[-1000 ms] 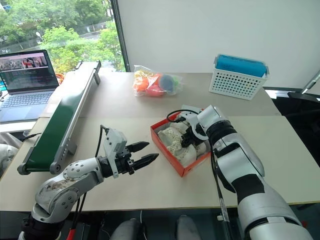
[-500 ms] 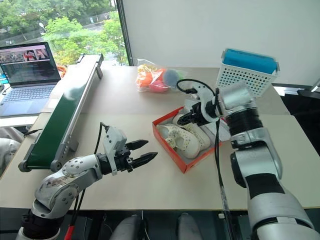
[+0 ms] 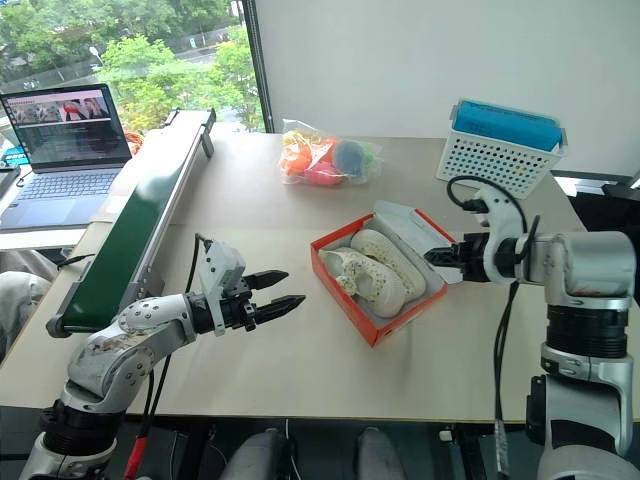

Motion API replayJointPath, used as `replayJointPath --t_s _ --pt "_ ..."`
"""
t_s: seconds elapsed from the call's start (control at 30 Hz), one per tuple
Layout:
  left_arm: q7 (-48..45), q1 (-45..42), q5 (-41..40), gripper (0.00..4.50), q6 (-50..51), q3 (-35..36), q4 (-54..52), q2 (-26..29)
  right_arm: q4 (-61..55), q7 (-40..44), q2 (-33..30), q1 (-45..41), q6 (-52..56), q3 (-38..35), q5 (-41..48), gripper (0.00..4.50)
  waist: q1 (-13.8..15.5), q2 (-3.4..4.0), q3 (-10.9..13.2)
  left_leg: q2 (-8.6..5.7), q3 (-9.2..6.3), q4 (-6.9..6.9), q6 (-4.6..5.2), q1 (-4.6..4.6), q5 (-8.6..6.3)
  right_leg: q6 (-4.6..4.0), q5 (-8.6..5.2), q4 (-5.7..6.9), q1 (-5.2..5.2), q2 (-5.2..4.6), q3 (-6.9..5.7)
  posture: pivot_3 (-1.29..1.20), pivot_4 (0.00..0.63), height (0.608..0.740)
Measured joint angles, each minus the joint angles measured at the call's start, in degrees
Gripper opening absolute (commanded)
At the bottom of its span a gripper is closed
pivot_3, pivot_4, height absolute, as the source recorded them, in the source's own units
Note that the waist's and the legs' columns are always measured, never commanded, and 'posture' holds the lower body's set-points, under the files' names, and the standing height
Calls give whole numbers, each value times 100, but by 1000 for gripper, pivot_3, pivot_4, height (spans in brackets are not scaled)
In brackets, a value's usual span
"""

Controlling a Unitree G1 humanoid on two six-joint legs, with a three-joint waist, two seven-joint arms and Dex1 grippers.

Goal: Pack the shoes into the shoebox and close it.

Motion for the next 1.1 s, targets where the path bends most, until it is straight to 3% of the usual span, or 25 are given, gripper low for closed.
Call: replayJointPath --t_s 0.07,0.1,0.4,0.6,0.87,1.1 --pt "-34 -34 2 3192 -1 -18 52 -16 -291 -50 -184 217 -125 64 0 89 0 0 0 -1 -2 3 0 2 0 0 0 -1 4 2 0 0 150 740" --pt "-44 -47 3 3192 -1 -24 70 -24 -370 -61 -235 300 -215 164 -2 35 -7 0 0 -1 -1 5 0 2 0 0 0 -1 5 2 1 0 150 740" --pt "-96 -164 6 3192 -2 -59 95 -56 -667 -61 -268 435 -1057 1236 108 35 -44 -1 0 -3 0 10 1 -2 0 3 0 -1 4 2 -1 0 150 740" --pt "-36 -111 2 3192 2 -54 79 -67 -164 -124 -350 397 -1886 1902 -243 35 -31 -1 0 -4 0 14 1 -2 1 5 1 -1 4 1 -1 0 150 740" --pt "93 48 0 3192 19 -38 3 -110 360 40 -1219 359 -2674 2544 -984 35 14 0 0 -5 1 15 1 -2 0 5 1 -2 4 0 1 0 150 740" --pt "152 54 -3 3192 29 -39 -40 -139 219 384 -1427 568 -2842 2735 -1177 35 16 0 0 -3 2 15 1 0 1 5 1 -1 4 2 1 0 150 740"
